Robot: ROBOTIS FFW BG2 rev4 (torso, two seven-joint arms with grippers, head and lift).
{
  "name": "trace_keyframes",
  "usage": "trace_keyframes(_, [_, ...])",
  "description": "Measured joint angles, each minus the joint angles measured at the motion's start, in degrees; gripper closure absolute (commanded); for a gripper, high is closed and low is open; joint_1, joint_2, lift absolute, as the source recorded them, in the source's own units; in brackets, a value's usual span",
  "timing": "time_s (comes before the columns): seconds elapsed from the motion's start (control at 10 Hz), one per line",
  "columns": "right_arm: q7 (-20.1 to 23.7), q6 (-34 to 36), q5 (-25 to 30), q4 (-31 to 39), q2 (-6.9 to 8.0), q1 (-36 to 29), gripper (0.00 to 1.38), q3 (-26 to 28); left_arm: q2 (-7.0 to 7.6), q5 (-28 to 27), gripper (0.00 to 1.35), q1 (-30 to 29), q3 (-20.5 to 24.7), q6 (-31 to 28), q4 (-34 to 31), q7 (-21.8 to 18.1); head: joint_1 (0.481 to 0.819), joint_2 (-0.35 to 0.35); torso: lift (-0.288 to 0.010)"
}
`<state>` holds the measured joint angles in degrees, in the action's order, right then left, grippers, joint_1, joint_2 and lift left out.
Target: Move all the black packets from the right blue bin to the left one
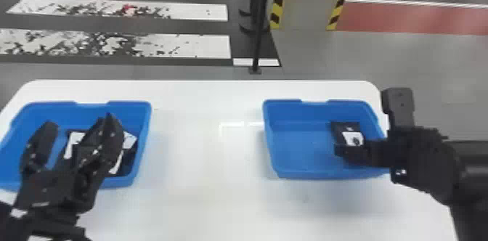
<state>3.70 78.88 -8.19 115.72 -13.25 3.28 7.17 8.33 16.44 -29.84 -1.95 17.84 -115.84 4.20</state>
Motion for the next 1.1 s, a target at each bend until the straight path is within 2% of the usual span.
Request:
trace_keyframes(0.3, [-10.09, 0.98, -3.61, 4.09, 1.24, -2.09, 0.15, -0.96, -0.07, 0.01, 0.13, -0.5, 0.2, 0.64, 0.18, -0.24, 0.695, -0.096, -0.168])
trace_keyframes(0.6, [-15.72, -2.2, -5.75, 0.06, 2.02, 0.16, 0.15, -2.68, 0.0, 0.01, 0.13, -0.67, -0.03, 1.29, 0.35, -0.42, 0.695, -0.088, -0.168])
trace_keyframes(1.1, [-16.94, -6.04, -5.75, -10.31, 2.39, 4.52, 0.17, -2.99, 0.2, 0.06, 0.13, -0.96, -0.11, 2.61, 1.2, -0.51, 0.695, -0.097, -0.168])
